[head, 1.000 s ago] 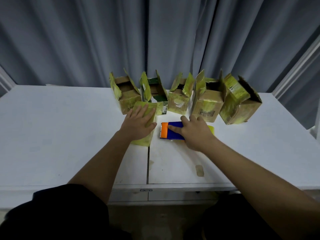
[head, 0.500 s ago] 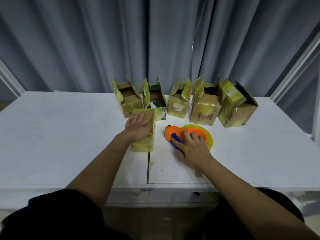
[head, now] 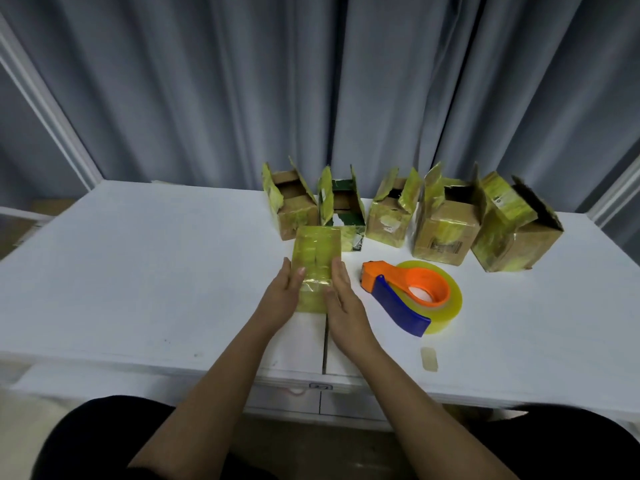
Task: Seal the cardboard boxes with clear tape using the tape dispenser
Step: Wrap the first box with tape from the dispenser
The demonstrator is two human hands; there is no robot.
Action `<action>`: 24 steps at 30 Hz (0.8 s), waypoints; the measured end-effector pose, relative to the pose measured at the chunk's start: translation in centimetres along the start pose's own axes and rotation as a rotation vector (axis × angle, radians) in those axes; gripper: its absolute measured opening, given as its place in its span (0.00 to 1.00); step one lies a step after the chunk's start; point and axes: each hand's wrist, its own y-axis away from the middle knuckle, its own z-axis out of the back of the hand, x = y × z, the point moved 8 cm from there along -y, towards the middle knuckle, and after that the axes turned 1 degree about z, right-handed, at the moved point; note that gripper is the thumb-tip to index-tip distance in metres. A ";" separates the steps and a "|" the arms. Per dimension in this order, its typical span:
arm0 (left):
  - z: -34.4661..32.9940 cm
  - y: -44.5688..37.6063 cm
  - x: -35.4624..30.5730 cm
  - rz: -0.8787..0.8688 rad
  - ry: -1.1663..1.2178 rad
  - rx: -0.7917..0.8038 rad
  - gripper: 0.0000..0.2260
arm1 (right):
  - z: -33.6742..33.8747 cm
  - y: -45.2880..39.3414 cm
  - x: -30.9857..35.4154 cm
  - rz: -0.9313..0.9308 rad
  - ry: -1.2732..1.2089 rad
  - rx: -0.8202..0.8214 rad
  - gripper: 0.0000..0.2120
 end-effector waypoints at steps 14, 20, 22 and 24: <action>-1.2 1.3 0.6 0.062 0.527 0.187 0.22 | 0.6 -0.8 -2.4 -0.272 -0.447 -0.084 0.25; 0.4 1.2 0.5 -0.149 0.110 0.060 0.27 | 2.0 -1.0 -1.3 -0.019 -0.085 -0.041 0.20; 0.4 1.7 -0.1 -0.249 0.052 -0.074 0.19 | 1.7 -1.2 -2.1 0.050 0.002 -0.097 0.19; 0.5 1.9 0.1 -0.282 0.003 -0.208 0.17 | 1.5 -1.0 -2.4 0.127 0.082 -0.191 0.20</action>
